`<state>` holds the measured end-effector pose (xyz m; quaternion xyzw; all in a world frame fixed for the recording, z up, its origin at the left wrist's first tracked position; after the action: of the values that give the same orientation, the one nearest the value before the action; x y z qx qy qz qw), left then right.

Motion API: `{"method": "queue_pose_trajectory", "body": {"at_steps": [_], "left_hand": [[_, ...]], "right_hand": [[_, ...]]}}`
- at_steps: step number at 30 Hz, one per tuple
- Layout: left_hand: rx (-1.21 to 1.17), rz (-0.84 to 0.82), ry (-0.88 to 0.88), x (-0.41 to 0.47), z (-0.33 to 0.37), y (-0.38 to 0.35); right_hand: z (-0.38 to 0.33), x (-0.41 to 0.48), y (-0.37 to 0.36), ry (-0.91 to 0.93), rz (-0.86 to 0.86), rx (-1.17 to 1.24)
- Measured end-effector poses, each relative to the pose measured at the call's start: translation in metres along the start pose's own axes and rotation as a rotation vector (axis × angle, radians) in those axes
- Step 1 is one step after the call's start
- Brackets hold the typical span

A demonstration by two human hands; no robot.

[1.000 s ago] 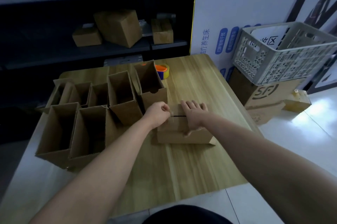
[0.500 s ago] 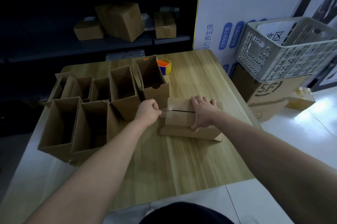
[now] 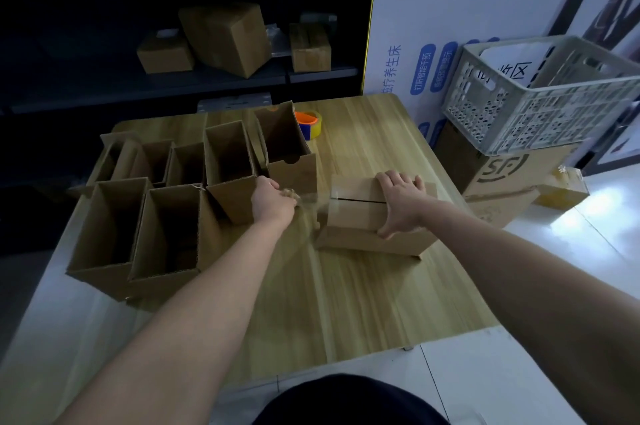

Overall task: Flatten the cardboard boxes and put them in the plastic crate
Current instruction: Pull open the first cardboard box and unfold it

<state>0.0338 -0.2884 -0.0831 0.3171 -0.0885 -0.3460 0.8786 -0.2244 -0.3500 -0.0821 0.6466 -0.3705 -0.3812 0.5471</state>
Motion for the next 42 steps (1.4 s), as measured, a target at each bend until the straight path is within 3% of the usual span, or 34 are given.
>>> {"method": "queue_pose_trajectory", "body": {"at_steps": [3,7,12,15,19,21,31,42], "left_hand": [[0.022,0.117,-0.023,0.013,-0.009,0.024],[0.154,0.003,-0.159,0.006,-0.004,0.011],[0.268,0.129,-0.149,0.010,-0.025,0.034],[0.265,0.025,-0.208,0.007,-0.025,0.021],[0.380,-0.305,-0.289,-0.019,-0.022,-0.031],[0.408,-0.385,-0.313,-0.029,-0.027,-0.047],[0.633,-0.539,-0.328,-0.077,-0.075,-0.099],[0.300,-0.571,-0.093,-0.092,-0.107,-0.130]], "right_hand": [[0.037,-0.010,0.012,-0.091,0.019,-0.021],[0.061,-0.016,0.027,-0.128,0.053,-0.037],[0.089,-0.030,0.035,-0.218,0.083,-0.083],[0.091,-0.030,0.034,-0.206,0.071,-0.073],[0.064,-0.019,0.032,-0.136,0.117,-0.043],[0.060,-0.017,0.031,-0.118,0.141,-0.046],[0.066,-0.021,0.025,-0.083,0.155,-0.052],[0.045,-0.019,0.021,0.016,0.166,-0.086]]}}
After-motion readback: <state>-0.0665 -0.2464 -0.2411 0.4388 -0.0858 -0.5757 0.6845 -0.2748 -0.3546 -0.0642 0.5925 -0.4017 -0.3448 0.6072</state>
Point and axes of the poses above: each hand's wrist, its own x-axis towards the middle knuckle, its own y-axis out of the back of the hand, z = x × y, the point moved 9 cm from there along x, towards the middle knuckle, and after that the axes turned 11 degrees about z, right-handed, at the moved point
